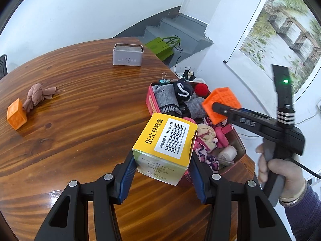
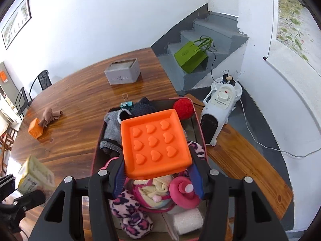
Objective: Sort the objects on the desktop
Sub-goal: 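Carry the yellow box and orange cube into the storage box and release, then move both tools back toward the remaining orange cube and pink cloth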
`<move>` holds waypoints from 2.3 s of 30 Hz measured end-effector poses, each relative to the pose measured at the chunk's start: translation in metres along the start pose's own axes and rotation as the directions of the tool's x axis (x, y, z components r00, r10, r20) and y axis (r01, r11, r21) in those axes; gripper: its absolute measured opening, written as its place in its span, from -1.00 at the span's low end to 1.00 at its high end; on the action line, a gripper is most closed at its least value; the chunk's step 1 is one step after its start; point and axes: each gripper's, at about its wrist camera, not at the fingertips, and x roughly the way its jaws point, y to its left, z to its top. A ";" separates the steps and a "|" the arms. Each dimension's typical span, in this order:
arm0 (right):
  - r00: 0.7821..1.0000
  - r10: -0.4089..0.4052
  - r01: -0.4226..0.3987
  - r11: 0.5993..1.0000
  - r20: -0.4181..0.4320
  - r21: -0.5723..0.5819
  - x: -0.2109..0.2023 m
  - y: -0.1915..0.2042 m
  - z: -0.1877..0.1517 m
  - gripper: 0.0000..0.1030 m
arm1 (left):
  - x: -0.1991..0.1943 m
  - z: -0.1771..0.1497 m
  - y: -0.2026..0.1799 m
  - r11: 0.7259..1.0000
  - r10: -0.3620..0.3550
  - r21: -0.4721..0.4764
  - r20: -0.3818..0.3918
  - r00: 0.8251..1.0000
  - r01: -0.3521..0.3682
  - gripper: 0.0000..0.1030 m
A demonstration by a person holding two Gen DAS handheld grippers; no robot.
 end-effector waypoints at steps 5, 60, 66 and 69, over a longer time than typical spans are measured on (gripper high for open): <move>1.000 0.009 -0.009 1.000 0.007 0.019 -0.004 -0.016 -0.003 0.32 | -0.003 -0.002 -0.014 1.000 0.014 0.004 0.012 1.000 -0.014 0.03; 0.978 0.208 -0.208 0.978 -0.023 -0.001 -0.035 0.056 -0.039 0.36 | -0.016 -0.026 0.091 0.962 0.172 -0.214 -0.004 0.985 -0.169 0.45; 0.967 0.247 -0.249 0.967 -0.058 -0.049 -0.024 0.107 -0.040 0.37 | -0.041 -0.030 0.160 0.910 0.255 -0.334 -0.010 0.967 -0.243 0.46; 0.964 0.255 -0.260 0.964 -0.074 -0.057 -0.019 0.125 -0.041 0.40 | -0.049 -0.028 0.194 0.885 0.300 -0.371 -0.012 0.954 -0.283 0.46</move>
